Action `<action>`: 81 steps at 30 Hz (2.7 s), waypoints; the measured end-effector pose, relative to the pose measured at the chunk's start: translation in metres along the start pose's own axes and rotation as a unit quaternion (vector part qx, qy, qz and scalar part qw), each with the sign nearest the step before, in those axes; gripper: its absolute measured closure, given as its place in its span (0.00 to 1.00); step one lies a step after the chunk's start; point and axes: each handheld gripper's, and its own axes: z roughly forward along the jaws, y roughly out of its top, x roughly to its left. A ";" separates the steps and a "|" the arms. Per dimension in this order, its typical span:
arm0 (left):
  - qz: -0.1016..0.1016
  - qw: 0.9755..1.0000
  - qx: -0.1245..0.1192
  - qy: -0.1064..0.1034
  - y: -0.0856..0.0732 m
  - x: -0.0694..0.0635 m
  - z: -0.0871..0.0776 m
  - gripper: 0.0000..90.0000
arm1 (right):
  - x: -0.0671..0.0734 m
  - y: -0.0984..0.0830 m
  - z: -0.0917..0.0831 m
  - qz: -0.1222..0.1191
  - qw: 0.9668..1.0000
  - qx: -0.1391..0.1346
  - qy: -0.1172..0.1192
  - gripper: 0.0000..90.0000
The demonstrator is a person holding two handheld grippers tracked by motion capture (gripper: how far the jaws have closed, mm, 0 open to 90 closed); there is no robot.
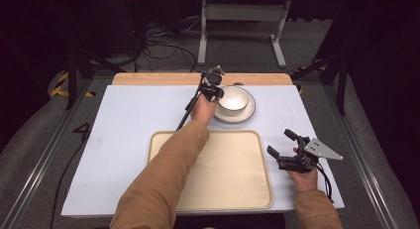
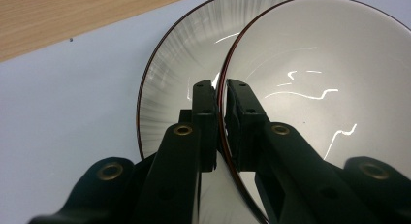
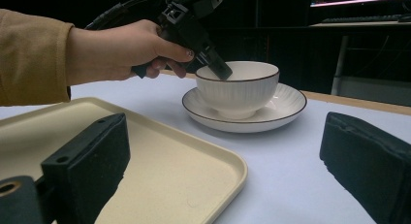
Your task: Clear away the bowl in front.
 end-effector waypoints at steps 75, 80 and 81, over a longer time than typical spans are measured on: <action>0.129 0.991 0.007 -0.048 -0.013 -0.001 -0.167 0.93 | -0.002 0.000 -0.001 0.009 1.000 0.000 0.005 0.05; 0.140 0.989 0.005 -0.052 -0.020 -0.001 -0.180 0.93 | -0.002 0.000 -0.001 0.009 1.000 0.001 0.004 0.05; 0.143 0.988 0.006 -0.053 -0.022 -0.002 -0.183 0.93 | -0.002 0.000 -0.001 0.009 1.000 0.002 0.003 0.05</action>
